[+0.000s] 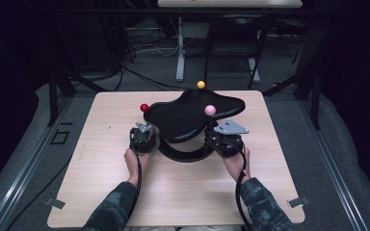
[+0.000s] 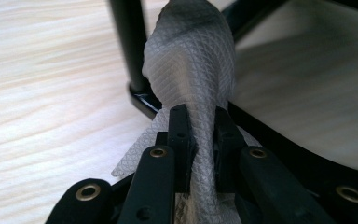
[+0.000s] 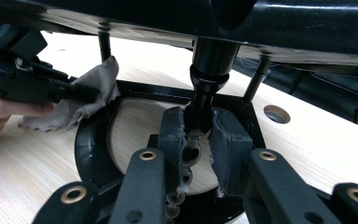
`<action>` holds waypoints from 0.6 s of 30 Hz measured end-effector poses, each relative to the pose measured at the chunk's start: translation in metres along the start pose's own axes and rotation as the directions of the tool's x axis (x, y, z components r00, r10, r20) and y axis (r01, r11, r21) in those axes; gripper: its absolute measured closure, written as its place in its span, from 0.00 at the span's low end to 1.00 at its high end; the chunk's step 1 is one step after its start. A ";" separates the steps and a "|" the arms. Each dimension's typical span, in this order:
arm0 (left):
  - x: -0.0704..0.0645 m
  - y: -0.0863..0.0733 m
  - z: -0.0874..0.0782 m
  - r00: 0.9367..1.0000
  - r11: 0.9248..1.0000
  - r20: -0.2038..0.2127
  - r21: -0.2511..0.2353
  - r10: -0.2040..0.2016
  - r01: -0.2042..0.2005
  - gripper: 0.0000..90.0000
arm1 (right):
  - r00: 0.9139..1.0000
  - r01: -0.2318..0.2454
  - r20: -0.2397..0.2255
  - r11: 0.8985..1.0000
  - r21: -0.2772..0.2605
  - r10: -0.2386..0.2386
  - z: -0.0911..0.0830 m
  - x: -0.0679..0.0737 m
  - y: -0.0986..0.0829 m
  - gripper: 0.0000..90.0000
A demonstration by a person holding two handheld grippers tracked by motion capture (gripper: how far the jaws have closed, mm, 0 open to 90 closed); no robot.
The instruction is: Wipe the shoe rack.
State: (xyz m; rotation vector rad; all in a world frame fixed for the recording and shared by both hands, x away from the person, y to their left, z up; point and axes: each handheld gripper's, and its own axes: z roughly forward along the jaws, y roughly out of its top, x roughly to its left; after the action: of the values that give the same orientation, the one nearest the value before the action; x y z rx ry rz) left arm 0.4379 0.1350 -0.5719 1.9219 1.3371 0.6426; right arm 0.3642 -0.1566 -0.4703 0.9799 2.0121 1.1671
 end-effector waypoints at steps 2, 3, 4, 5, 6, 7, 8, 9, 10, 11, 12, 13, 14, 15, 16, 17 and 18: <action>-0.003 -0.001 -0.001 1.000 1.000 0.010 0.001 0.008 -0.008 0.90 | 1.000 0.000 -0.001 1.000 0.000 0.000 0.000 0.000 0.000 0.83; -0.006 -0.002 -0.002 1.000 1.000 0.017 -0.001 0.012 -0.012 0.90 | 1.000 0.000 -0.001 1.000 0.000 0.000 0.000 0.000 0.000 0.83; -0.011 -0.003 -0.005 0.999 1.000 0.034 0.000 0.021 -0.021 0.90 | 1.000 0.000 0.000 1.000 0.000 0.000 0.000 0.000 0.000 0.83; -0.013 -0.005 -0.006 0.999 1.000 0.040 -0.001 0.028 -0.028 0.90 | 1.000 0.000 0.000 1.000 0.000 0.000 0.000 0.000 0.000 0.83; -0.016 -0.006 -0.007 0.999 1.000 0.045 -0.004 0.028 -0.027 0.90 | 1.000 -0.001 -0.001 1.000 0.000 0.001 0.000 0.000 0.000 0.83; -0.018 -0.008 -0.009 0.998 0.999 0.050 -0.007 0.032 -0.032 0.90 | 1.000 0.000 -0.001 1.000 0.000 0.000 0.000 0.000 0.000 0.83; -0.018 -0.008 -0.009 0.998 0.999 0.050 -0.007 0.032 -0.032 0.90 | 1.000 0.000 0.000 1.000 0.001 0.000 0.000 0.000 0.000 0.83; -0.025 -0.012 -0.012 0.997 0.999 0.063 -0.015 0.040 -0.039 0.90 | 1.000 -0.001 0.008 1.000 -0.002 0.001 0.000 0.000 0.000 0.83; -0.029 -0.014 -0.014 0.997 0.999 0.068 -0.025 0.042 -0.040 0.90 | 1.000 -0.001 0.009 1.000 -0.002 0.001 0.000 0.000 0.000 0.83; -0.029 -0.014 -0.014 0.997 0.999 0.068 -0.025 0.042 -0.040 0.90 | 1.000 -0.001 0.009 1.000 -0.002 0.001 0.000 0.000 0.000 0.83; -0.033 -0.017 -0.017 0.996 0.998 0.074 -0.028 0.057 -0.055 0.90 | 1.000 0.000 0.005 1.000 -0.001 0.000 0.000 0.000 0.000 0.83; -0.039 -0.020 -0.020 0.994 0.997 0.090 -0.034 0.066 -0.063 0.90 | 1.000 0.000 -0.002 1.000 0.001 0.000 0.000 0.000 0.000 0.83; -0.039 -0.020 -0.020 0.994 0.997 0.090 -0.034 0.066 -0.063 0.90 | 1.000 0.000 -0.002 1.000 0.001 0.000 0.000 0.000 0.000 0.83; -0.047 -0.023 -0.024 0.991 0.996 0.107 -0.042 0.078 -0.074 0.90 | 1.000 -0.002 0.001 1.000 0.001 0.002 0.000 0.000 0.000 0.83; -0.052 -0.025 -0.025 0.990 0.996 0.118 -0.048 0.082 -0.077 0.90 | 1.000 -0.002 0.002 1.000 0.001 0.002 0.000 0.000 0.000 0.83; -0.055 -0.026 -0.026 0.988 0.996 0.126 -0.049 0.085 -0.079 0.90 | 1.000 -0.002 0.001 1.000 0.002 0.002 0.000 0.000 0.000 0.83; -0.055 -0.026 -0.026 0.988 0.996 0.126 -0.049 0.085 -0.079 0.90 | 1.000 -0.002 0.001 1.000 0.002 0.002 0.000 0.000 0.000 0.83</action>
State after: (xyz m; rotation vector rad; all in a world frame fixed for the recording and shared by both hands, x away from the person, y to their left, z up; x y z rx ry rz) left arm 0.3844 0.0956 -0.5758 1.9568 1.1603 0.5732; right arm 0.3640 -0.1562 -0.4702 0.9833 2.0118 1.1656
